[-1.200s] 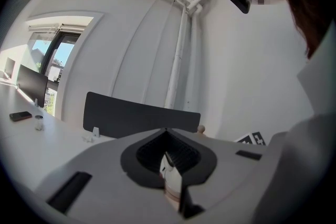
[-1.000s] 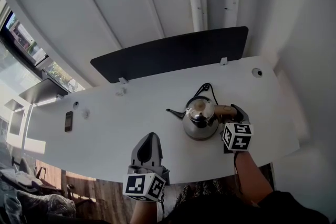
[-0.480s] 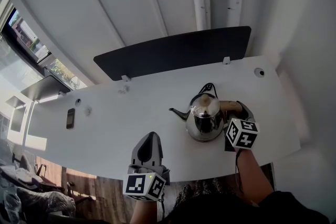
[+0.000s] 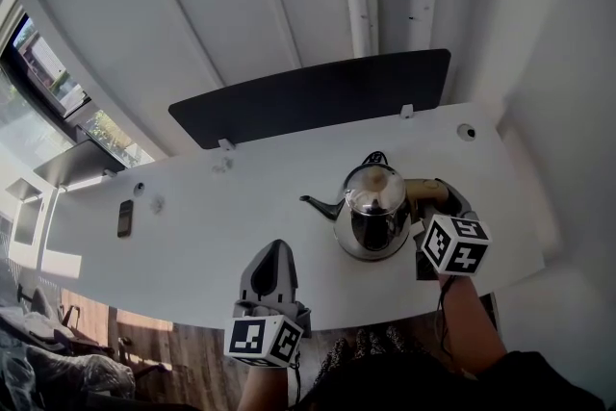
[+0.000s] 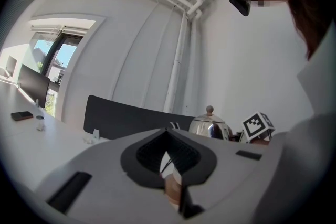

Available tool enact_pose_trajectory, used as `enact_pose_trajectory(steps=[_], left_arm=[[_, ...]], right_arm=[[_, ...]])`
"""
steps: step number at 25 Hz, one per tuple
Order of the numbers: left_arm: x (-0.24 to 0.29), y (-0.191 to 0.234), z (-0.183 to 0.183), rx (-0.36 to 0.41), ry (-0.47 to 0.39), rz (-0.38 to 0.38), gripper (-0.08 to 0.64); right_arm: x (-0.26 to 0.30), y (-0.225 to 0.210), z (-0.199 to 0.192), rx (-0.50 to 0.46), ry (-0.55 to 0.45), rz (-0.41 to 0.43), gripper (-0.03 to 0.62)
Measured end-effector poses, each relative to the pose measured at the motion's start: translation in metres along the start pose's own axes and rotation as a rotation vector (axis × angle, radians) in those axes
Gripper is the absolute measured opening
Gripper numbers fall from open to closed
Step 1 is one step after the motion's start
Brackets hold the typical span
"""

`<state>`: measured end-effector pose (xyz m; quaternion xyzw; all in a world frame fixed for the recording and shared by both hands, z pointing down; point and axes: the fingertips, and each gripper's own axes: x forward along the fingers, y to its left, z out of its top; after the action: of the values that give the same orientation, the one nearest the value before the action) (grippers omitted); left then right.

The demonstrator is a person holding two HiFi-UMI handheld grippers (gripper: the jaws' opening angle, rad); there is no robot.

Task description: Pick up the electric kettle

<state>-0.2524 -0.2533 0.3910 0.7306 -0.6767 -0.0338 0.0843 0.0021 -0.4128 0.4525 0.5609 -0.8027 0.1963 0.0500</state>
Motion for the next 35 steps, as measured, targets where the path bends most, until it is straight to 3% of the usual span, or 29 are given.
enact_pose_trajectory(steps=[5,10,29,35], left_arm=[[-0.006,-0.006,0.007,-0.009,-0.024,-0.017,-0.009],[-0.068,-0.020,0.029,-0.022,-0.051,-0.049,-0.009],[-0.067,0.002,0.016,-0.013,-0.058,-0.071,-0.009],[-0.139,-0.019,0.024,-0.009,-0.072,-0.115,-0.008]], right_arm=[[-0.035,0.013,0.029,-0.010,-0.012,0.022,0.123],[-0.121,0.037,0.052,0.002,-0.041,0.023,0.123],[-0.134,0.038,0.057,0.023,-0.093,0.001,0.123],[-0.219,0.053,0.044,0.014,-0.122,-0.023,0.123]])
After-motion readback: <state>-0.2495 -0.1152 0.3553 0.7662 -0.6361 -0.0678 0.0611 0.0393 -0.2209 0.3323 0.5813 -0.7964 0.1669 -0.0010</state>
